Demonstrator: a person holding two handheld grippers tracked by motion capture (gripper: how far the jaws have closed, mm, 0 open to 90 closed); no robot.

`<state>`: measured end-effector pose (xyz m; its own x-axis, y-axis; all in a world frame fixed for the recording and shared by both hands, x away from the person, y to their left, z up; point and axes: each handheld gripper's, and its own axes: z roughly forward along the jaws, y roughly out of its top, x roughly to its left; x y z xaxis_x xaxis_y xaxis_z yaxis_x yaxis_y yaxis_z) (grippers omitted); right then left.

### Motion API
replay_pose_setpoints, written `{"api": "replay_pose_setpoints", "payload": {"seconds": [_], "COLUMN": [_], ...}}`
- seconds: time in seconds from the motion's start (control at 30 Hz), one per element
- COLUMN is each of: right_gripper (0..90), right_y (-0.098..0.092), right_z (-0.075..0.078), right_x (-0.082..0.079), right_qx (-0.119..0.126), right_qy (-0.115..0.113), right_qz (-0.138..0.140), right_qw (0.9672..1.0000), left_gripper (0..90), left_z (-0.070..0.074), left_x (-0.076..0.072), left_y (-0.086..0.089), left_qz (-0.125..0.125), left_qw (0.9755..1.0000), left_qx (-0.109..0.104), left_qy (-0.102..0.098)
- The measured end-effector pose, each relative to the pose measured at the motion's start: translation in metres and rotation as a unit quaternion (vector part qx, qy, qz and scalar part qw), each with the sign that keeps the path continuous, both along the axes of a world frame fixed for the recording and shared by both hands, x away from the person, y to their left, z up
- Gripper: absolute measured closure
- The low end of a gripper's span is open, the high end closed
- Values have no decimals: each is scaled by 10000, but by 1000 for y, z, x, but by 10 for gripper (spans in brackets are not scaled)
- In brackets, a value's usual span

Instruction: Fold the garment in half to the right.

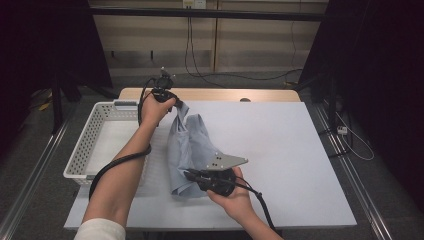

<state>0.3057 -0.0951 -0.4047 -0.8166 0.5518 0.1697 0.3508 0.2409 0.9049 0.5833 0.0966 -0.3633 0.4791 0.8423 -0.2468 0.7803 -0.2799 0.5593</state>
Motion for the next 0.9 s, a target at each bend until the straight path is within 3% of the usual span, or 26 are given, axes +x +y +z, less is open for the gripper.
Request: {"api": "replay_pose_setpoints", "payload": {"seconds": [0.83, 0.9], "right_gripper": [863, 864], "right_y": [-14, -15], "right_z": [-1, -2], "right_x": [-5, -5], "right_qx": [-63, -76], "right_qy": [4, 7], "right_qz": [-175, -174], "right_qw": [9998, 9998], "left_gripper": [820, 801], "left_z": [-4, -6], "left_x": [1, 1], "left_y": [-14, -15], "left_qz": [-14, 1], "left_qw": [10000, 10000], "left_qx": [-16, 13], "left_qy": [16, -49]}}
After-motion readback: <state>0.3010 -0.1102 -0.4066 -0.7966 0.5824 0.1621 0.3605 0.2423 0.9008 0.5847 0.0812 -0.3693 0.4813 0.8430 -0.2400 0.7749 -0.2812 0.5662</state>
